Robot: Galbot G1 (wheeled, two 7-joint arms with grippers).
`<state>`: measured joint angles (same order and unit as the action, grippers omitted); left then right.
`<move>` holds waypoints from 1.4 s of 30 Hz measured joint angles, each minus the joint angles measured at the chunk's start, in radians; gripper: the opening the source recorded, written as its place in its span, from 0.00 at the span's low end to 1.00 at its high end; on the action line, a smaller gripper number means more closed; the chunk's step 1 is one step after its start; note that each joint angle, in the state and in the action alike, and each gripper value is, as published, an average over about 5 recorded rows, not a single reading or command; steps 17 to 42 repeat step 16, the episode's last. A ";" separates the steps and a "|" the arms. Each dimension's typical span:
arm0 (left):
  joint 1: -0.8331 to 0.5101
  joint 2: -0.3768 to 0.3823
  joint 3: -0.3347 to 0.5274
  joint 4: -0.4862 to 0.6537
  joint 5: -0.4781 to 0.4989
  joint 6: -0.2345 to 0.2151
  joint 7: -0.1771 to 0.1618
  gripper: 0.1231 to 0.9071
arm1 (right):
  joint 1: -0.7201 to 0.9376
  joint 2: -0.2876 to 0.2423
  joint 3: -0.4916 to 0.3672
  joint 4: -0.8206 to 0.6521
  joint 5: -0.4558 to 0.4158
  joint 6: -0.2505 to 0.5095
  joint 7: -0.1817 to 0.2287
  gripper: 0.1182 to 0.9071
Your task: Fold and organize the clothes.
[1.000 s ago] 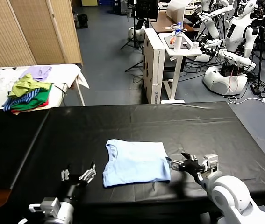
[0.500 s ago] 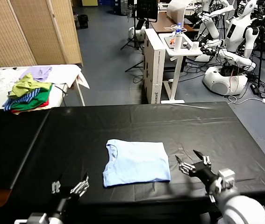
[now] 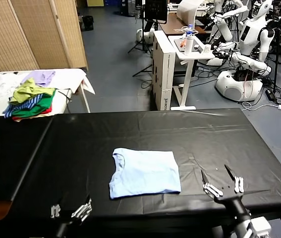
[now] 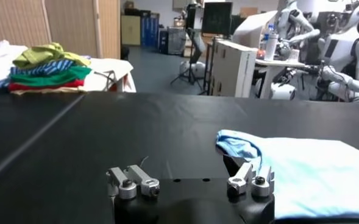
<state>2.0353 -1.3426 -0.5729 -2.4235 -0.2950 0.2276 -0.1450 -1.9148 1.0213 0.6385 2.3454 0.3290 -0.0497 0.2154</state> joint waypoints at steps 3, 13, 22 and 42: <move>0.009 -0.007 0.001 -0.002 0.006 0.002 0.001 1.00 | -0.060 0.021 0.003 0.008 -0.029 0.039 0.033 1.00; 0.017 -0.012 -0.001 -0.001 0.014 0.009 0.006 1.00 | -0.177 0.073 -0.006 0.027 -0.056 0.076 0.077 1.00; 0.018 -0.013 -0.003 -0.001 0.015 0.009 0.006 1.00 | -0.183 0.077 -0.009 0.027 -0.056 0.075 0.077 1.00; 0.018 -0.013 -0.003 -0.001 0.015 0.009 0.006 1.00 | -0.183 0.077 -0.009 0.027 -0.056 0.075 0.077 1.00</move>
